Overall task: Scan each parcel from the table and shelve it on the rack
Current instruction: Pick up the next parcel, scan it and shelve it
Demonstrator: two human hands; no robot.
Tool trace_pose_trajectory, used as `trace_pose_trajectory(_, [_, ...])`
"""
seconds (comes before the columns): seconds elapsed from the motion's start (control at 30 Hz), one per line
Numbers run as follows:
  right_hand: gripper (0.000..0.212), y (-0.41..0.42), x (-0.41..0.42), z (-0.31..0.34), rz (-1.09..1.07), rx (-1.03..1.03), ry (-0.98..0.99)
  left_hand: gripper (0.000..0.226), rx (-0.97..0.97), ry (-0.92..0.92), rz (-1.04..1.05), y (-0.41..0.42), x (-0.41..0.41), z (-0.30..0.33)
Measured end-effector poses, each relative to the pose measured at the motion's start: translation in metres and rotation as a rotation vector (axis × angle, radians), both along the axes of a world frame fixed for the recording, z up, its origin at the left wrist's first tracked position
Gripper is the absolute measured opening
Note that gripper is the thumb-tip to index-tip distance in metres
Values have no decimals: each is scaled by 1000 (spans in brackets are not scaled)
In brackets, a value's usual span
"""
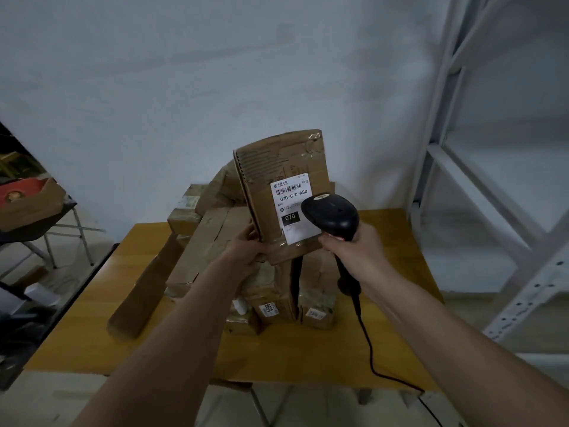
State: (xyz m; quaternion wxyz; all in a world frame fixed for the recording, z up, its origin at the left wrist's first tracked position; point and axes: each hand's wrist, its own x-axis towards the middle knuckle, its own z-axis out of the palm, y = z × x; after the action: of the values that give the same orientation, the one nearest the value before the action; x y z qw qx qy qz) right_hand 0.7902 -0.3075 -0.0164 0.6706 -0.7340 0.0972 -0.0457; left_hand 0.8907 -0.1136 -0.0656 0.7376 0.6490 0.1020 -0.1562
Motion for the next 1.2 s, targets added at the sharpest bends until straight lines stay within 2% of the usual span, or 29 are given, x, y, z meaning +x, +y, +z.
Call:
trace_pose_trajectory(0.27, [16, -8, -24, -20, -243, 47, 72, 80, -54, 63, -297, -29, 3, -24])
trace_pose_trajectory(0.57, [12, -56, -99, -27, -433, 56, 110, 71, -89, 157, -496, -90, -60, -44])
trace_pose_trajectory(0.87, [16, -128, -242, -23, -625, 114, 93, 82, -36, 173, -688, -179, -183, -44])
trace_pose_trajectory(1.0, [15, -158, -310, -17, -711, 110, 75, 78, 2, 131, -784, -225, -242, -34])
trace_pose_trajectory(1.2, [15, -204, -400, -13, -862, 116, -7, 73, -71, 127, -842, -290, -310, -20])
